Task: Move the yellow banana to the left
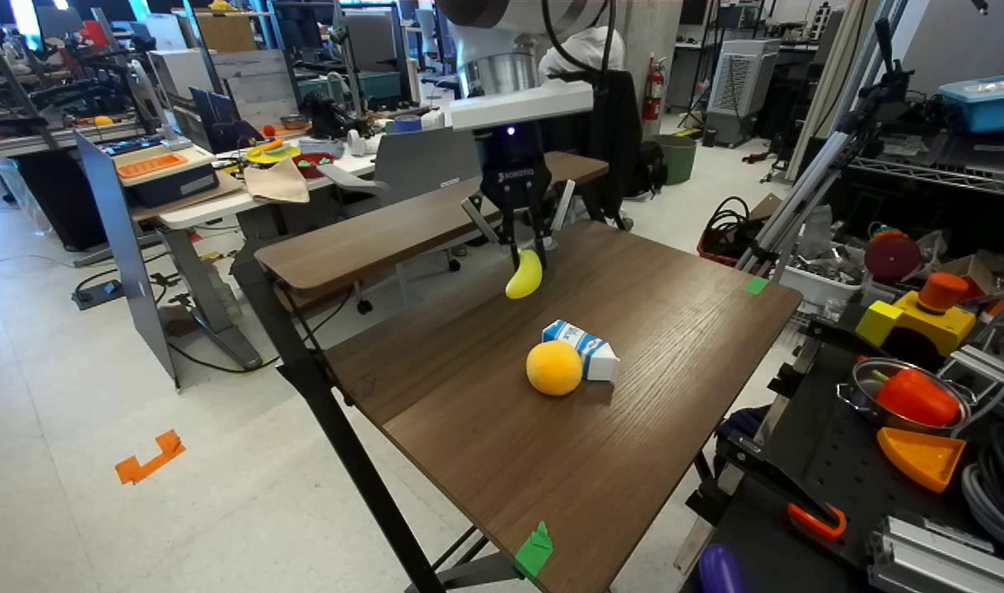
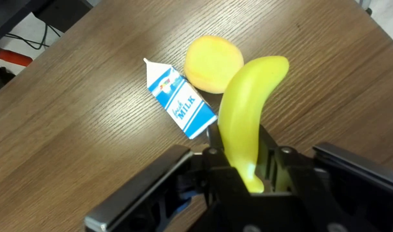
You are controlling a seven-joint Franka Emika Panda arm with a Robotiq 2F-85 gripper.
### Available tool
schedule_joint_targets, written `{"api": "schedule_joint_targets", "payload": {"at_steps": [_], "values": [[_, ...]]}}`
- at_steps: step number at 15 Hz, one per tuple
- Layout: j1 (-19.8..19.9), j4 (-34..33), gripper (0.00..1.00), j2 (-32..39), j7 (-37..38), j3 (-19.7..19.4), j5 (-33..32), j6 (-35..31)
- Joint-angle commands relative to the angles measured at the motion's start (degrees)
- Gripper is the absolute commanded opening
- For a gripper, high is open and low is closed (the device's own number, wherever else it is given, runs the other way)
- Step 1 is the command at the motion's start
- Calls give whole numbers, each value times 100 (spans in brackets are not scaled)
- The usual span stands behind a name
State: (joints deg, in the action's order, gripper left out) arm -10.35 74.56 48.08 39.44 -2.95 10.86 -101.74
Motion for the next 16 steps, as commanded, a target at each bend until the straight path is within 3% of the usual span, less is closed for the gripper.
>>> {"api": "schedule_joint_targets", "payload": {"at_steps": [1, 16], "values": [[-136, -505, 7, 433, 193, 64, -277, 412], [-612, -1772, 7, 1571, -78, 184, -787, 656]]}}
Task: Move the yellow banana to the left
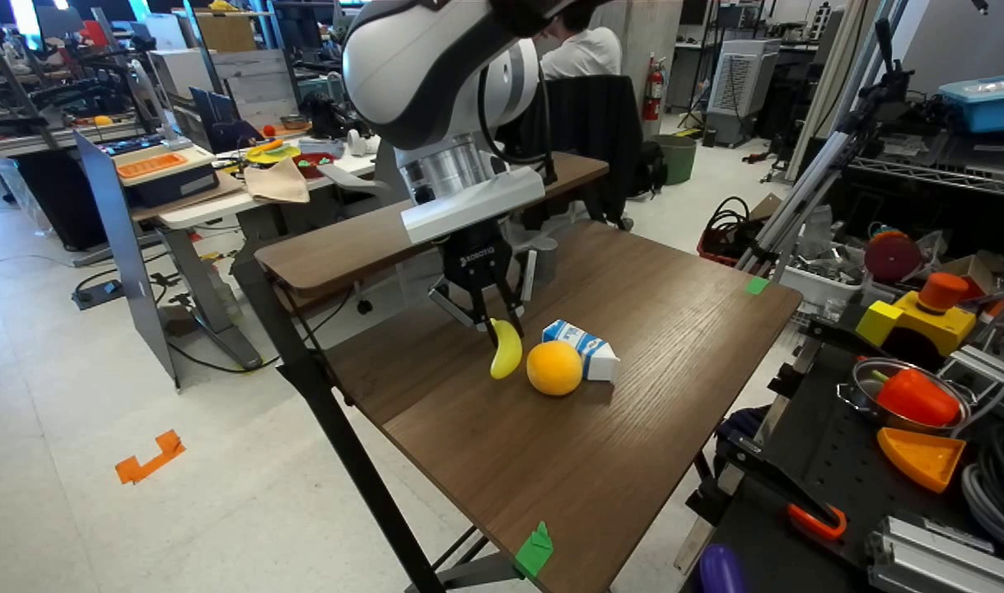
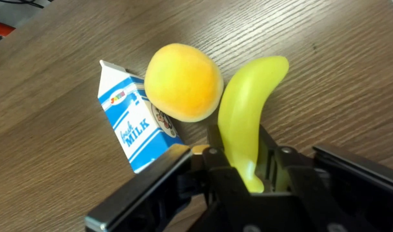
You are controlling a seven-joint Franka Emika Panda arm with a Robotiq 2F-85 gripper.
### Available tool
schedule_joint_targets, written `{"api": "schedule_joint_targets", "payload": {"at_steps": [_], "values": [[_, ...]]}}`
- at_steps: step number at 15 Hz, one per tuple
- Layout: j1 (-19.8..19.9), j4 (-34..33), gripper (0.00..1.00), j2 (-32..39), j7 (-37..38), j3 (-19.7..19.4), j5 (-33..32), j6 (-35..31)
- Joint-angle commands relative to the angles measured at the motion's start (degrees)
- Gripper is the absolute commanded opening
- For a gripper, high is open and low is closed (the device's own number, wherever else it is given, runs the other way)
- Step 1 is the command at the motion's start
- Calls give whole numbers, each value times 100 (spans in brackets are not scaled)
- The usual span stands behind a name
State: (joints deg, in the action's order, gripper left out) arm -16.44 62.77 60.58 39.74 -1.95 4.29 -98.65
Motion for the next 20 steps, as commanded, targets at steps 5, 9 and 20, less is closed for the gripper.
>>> {"api": "schedule_joint_targets", "payload": {"at_steps": [5, 9, 20], "values": [[-74, -1210, 7, 672, -372, 112, -217, 692], [-127, -1754, 7, 979, -558, 106, -246, 1015], [-143, -2902, 55, 1654, -743, 89, -260, 1762]]}}
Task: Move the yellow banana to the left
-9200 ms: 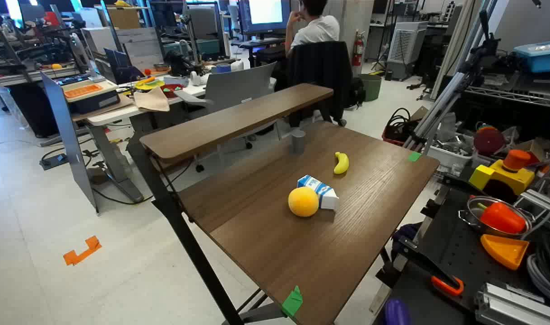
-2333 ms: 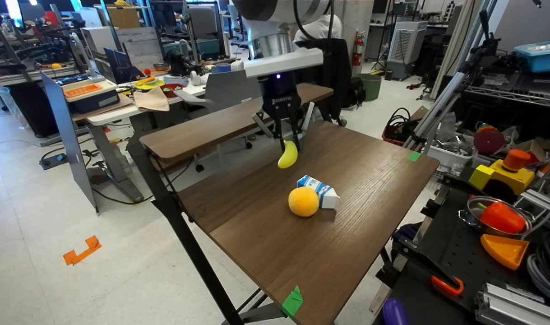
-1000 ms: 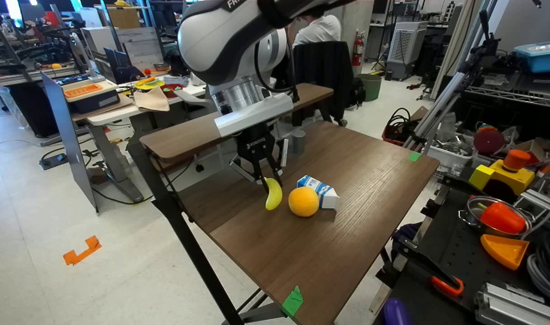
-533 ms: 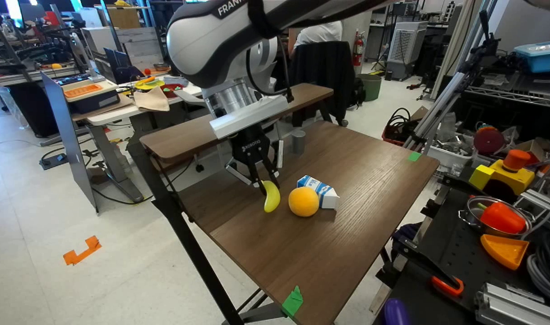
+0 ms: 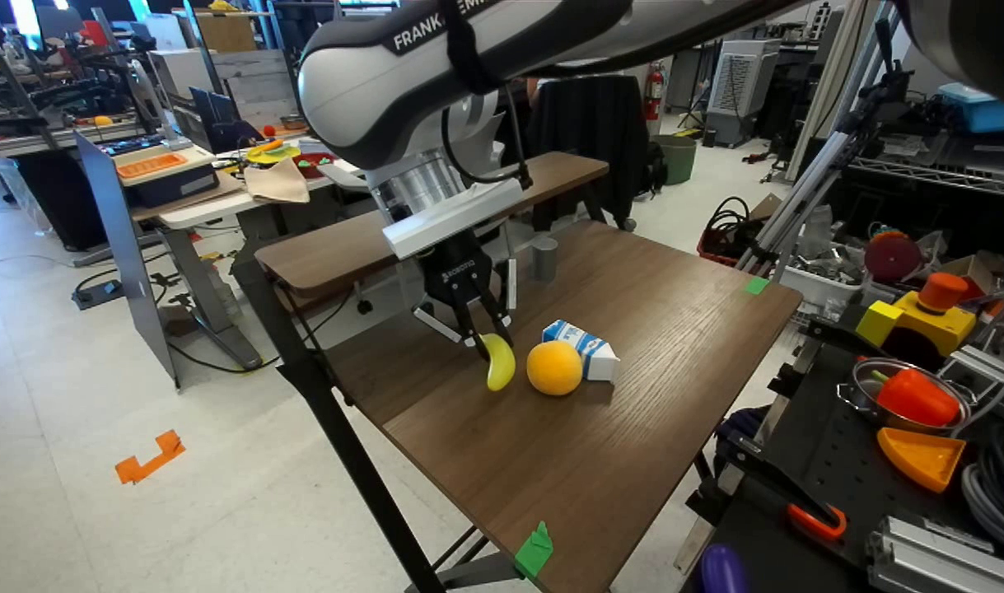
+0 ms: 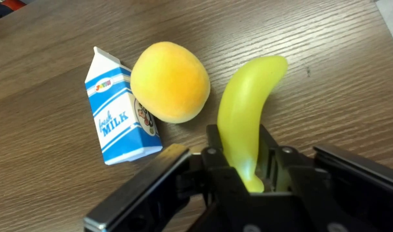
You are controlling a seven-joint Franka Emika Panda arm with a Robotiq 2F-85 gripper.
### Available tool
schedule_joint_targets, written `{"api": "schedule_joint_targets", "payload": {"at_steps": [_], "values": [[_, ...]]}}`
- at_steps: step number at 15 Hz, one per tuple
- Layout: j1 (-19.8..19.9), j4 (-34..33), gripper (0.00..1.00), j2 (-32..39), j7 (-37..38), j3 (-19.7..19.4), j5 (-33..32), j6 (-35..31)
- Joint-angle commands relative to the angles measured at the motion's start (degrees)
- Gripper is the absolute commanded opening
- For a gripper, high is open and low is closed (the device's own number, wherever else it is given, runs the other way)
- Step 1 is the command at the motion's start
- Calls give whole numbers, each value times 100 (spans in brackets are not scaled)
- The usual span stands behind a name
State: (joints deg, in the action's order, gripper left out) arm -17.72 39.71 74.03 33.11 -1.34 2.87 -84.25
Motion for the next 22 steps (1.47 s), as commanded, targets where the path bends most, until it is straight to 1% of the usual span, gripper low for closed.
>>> {"api": "schedule_joint_targets", "payload": {"at_steps": [1, 2, 3, 4, 5, 6, 7, 18, 22], "values": [[-17, -683, 62, 359, -91, 28, -118, 351], [-15, -776, 68, 416, -105, 30, -115, 386], [-17, -857, 76, 464, -108, 29, -114, 423], [-30, -757, 82, 408, -128, -19, -70, 371], [-30, -794, 89, 430, -137, -20, -69, 375], [-29, -807, 97, 440, -145, -21, -68, 368], [-29, -817, 100, 446, -154, -22, -68, 368], [-23, -766, 100, 310, -328, -18, -69, 392], [0, -739, 100, 223, -406, 0, -38, 494]]}}
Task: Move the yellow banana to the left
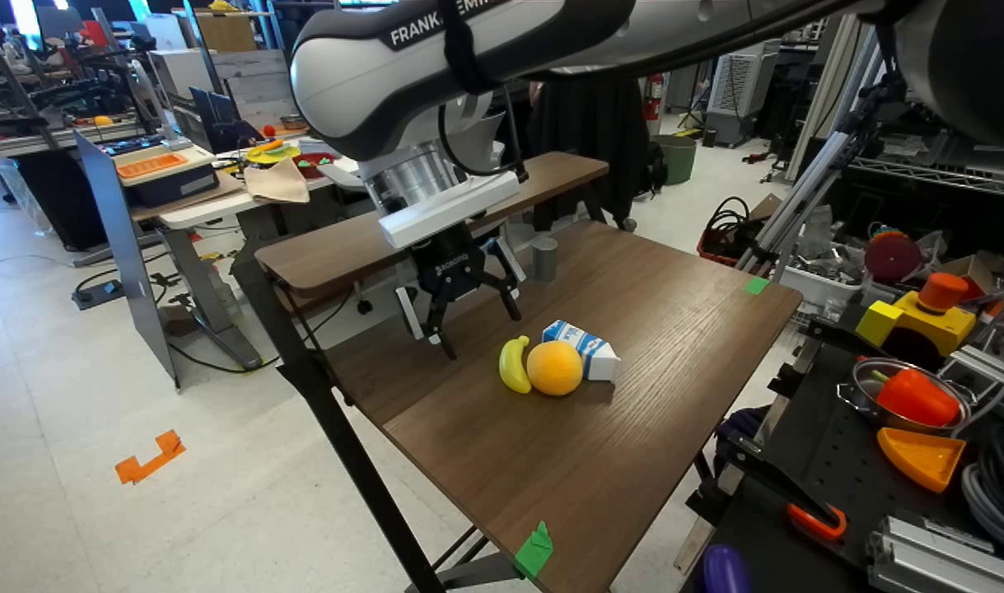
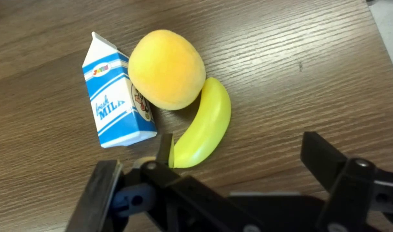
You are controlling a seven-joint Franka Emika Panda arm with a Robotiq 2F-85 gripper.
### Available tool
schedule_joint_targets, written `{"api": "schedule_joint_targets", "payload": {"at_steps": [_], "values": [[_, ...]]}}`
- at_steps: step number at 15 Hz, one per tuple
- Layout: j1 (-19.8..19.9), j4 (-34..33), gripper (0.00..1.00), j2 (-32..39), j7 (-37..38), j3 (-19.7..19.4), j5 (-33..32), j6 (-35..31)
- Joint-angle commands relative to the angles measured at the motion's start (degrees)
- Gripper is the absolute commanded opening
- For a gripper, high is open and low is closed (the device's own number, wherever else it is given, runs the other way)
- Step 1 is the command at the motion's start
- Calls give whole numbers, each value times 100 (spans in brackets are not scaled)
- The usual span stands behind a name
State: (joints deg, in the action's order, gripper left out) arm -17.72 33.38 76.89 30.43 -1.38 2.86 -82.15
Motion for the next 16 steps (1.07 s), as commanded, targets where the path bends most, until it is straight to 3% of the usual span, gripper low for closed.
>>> {"api": "schedule_joint_targets", "payload": {"at_steps": [1, 16], "values": [[2, -104, 100, -83, -175, 9, -33, 293], [5, -46, 100, -295, -337, 0, 7, 256]]}}
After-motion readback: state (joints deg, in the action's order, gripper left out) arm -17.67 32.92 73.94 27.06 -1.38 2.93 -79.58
